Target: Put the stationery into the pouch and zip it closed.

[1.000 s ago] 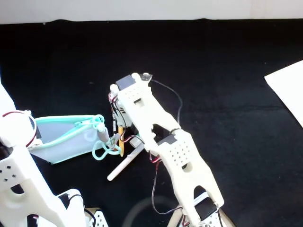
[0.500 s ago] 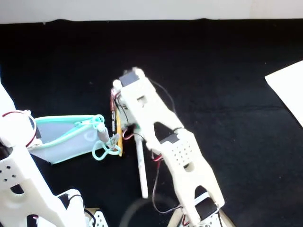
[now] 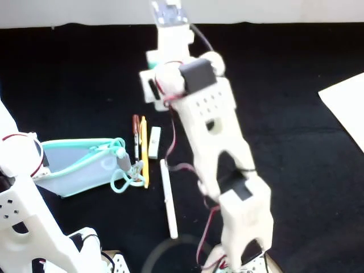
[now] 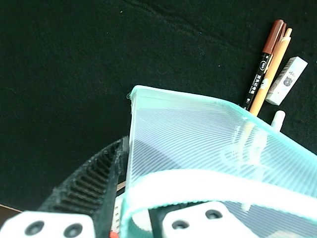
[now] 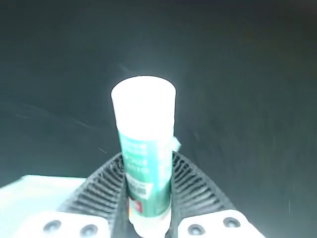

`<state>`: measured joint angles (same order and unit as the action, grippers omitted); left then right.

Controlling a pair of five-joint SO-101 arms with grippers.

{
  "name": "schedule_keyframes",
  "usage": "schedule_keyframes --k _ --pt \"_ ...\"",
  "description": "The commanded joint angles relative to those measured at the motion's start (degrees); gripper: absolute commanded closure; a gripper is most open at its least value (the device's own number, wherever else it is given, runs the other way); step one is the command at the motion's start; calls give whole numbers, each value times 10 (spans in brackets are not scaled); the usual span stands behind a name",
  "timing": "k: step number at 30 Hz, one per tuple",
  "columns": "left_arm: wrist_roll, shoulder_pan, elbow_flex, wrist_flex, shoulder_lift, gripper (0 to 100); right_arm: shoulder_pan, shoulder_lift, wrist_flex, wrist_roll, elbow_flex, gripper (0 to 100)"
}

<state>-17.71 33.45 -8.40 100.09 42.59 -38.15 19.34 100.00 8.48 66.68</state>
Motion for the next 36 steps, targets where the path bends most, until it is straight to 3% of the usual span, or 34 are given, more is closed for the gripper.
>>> schedule_keyframes --k 1,7,13,27,32,36 --pt "2 2 -1 -6 6 994 -89 -73 -3 -44 73 993" --pt "2 2 -1 -5 7 994 -217 -80 -3 -53 90 993" --pt "2 2 -1 -5 7 994 -282 -80 -9 -52 93 993" --pt "2 2 1 -8 7 994 -276 -13 -48 -46 92 992" --pt "2 3 0 -8 7 994 -260 84 -88 35 94 992" --pt "2 5 2 -8 7 994 -268 127 -104 48 94 992"
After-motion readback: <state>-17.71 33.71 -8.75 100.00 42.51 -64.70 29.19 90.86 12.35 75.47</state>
